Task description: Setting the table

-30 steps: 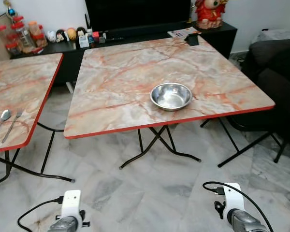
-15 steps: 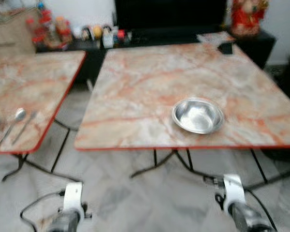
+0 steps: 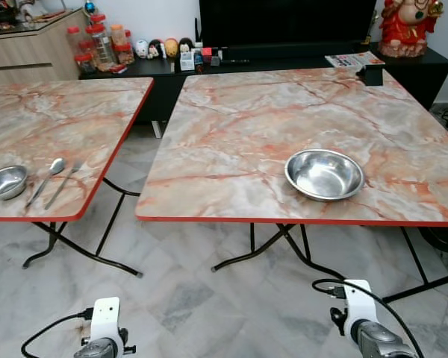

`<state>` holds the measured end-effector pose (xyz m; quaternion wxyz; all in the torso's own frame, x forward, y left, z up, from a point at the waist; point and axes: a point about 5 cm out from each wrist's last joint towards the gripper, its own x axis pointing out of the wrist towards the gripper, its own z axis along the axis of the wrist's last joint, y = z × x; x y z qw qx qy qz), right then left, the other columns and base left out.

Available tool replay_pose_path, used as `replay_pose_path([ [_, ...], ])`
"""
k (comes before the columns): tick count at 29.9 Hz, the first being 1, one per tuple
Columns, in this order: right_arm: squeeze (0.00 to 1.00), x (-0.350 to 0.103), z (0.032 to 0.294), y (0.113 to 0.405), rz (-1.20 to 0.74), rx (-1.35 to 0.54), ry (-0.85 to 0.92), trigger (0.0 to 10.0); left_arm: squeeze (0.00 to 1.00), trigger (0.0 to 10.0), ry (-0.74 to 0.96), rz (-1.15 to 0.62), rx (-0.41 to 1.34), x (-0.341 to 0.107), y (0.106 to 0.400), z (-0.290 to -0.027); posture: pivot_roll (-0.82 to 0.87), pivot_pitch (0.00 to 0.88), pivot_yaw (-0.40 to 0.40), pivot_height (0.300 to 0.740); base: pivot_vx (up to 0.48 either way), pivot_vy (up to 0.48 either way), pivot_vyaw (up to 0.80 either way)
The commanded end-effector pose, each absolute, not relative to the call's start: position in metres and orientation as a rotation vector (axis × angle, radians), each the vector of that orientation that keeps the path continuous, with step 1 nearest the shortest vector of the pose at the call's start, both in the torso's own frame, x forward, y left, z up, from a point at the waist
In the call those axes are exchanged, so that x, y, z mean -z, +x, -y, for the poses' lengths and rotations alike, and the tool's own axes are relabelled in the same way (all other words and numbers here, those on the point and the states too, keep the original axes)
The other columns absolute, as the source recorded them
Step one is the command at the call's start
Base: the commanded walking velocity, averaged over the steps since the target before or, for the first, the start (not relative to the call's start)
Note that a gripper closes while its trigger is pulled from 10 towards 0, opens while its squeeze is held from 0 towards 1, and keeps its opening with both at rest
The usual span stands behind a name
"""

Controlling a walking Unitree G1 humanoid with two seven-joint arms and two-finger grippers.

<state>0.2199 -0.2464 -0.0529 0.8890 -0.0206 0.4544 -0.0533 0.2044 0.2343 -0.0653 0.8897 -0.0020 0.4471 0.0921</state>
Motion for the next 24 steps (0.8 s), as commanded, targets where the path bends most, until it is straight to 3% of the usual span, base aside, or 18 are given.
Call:
replay_pose_path([
  [1,0.0,0.052,0.243,0.222,-0.938,0.103,-0.038,10.0,0.0,10.0,0.003,-0.94,-0.2,0.065,0.203,-0.24,-0.1,0.0,0.058,0.736,0.0,0.48,0.0],
  [6,0.0,0.053,0.243,0.221,-0.94,0.103,-0.039,10.0,0.0,10.0,0.003,-0.942,-0.194,0.066,0.203,-0.236,-0.1,0.0,0.059,0.736,0.0,0.48,0.0],
  [8,0.0,0.053,0.243,0.221,-0.939,0.107,-0.034,10.0,0.0,10.0,-0.003,-0.942,-0.165,0.069,0.208,-0.211,-0.1,0.0,0.061,0.736,0.0,0.48,0.0],
  [11,0.0,0.053,0.243,0.221,-0.94,0.106,-0.034,10.0,0.0,10.0,-0.004,-0.939,-0.152,0.069,0.211,-0.2,-0.1,0.0,0.061,0.736,0.0,0.48,0.0],
  [24,0.0,0.053,0.242,0.223,-0.93,0.109,-0.016,10.0,0.0,10.0,0.002,-0.927,-0.164,0.064,0.218,-0.206,-0.09,0.0,0.066,0.736,0.0,0.48,0.0],
])
